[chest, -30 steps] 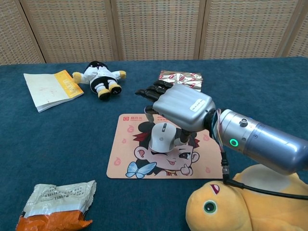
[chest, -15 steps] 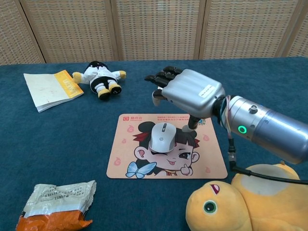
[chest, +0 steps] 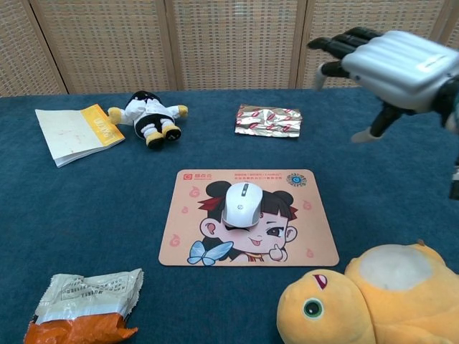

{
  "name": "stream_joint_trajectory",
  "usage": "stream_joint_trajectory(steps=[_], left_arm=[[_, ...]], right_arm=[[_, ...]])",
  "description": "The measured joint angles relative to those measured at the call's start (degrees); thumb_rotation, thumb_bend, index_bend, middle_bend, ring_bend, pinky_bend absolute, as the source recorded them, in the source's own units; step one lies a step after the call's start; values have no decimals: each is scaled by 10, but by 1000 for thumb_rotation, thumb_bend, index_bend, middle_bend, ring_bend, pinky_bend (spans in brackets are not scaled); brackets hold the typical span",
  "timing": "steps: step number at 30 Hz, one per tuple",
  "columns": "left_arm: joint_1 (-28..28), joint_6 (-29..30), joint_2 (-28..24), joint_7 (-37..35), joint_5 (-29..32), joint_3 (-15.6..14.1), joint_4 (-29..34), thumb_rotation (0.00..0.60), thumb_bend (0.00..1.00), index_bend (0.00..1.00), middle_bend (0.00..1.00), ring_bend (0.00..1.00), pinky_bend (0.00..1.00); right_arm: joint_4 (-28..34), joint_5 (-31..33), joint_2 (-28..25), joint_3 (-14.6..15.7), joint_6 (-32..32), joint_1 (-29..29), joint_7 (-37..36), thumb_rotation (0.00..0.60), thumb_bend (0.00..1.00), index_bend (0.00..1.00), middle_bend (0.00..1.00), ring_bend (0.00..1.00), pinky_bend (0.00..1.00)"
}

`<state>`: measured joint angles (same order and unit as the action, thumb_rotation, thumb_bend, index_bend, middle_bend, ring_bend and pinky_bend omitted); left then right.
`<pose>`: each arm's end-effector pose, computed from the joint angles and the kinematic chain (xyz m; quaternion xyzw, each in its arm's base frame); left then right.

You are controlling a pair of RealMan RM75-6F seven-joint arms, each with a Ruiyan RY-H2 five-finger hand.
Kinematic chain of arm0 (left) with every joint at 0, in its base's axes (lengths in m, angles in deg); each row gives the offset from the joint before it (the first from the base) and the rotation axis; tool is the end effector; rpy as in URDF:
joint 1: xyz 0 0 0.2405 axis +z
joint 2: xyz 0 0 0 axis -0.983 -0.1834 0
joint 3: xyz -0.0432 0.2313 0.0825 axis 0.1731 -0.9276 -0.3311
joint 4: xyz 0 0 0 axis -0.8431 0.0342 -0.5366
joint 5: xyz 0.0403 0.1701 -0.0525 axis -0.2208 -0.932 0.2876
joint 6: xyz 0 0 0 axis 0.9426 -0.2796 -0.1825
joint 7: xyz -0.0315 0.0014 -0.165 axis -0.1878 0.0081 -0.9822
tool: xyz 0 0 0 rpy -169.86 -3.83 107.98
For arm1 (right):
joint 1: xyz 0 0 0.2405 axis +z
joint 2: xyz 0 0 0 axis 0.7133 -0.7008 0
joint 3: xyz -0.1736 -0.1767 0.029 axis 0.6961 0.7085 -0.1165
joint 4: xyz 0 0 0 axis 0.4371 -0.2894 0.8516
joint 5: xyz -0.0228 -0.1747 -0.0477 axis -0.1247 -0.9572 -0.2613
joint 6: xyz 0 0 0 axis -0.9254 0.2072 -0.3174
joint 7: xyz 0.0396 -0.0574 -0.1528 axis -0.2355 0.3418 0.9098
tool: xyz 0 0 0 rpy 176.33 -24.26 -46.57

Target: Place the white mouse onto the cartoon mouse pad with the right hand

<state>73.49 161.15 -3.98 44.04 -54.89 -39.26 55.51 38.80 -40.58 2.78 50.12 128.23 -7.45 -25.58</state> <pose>-0.2390 0.1749 0.1311 -0.6884 -0.3490 -0.4052 0.4900 -0.1308 -0.3456 0.0557 0.7495 -0.1196 0.3945 0.5179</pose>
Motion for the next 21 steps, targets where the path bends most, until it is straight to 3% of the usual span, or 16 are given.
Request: stream_joint_trajectory(steps=[7, 12, 21], left_arm=[[4, 2, 3, 16, -5, -3, 4, 600, 54, 0, 0, 0, 0], [6, 4, 4, 23, -6, -3, 4, 600, 52, 0, 0, 0, 0], [8, 1, 12, 39, -3, -2, 1, 600, 46, 0, 0, 0, 0]], right_arm=[[67, 16, -69, 33, 61, -88, -43, 600, 0, 251, 0, 0, 0], [77, 11, -90, 60, 109, -145, -98, 600, 0, 235, 0, 0, 0], [94, 25, -128, 105, 148, -239, -182, 600, 0, 10, 0, 0, 0]])
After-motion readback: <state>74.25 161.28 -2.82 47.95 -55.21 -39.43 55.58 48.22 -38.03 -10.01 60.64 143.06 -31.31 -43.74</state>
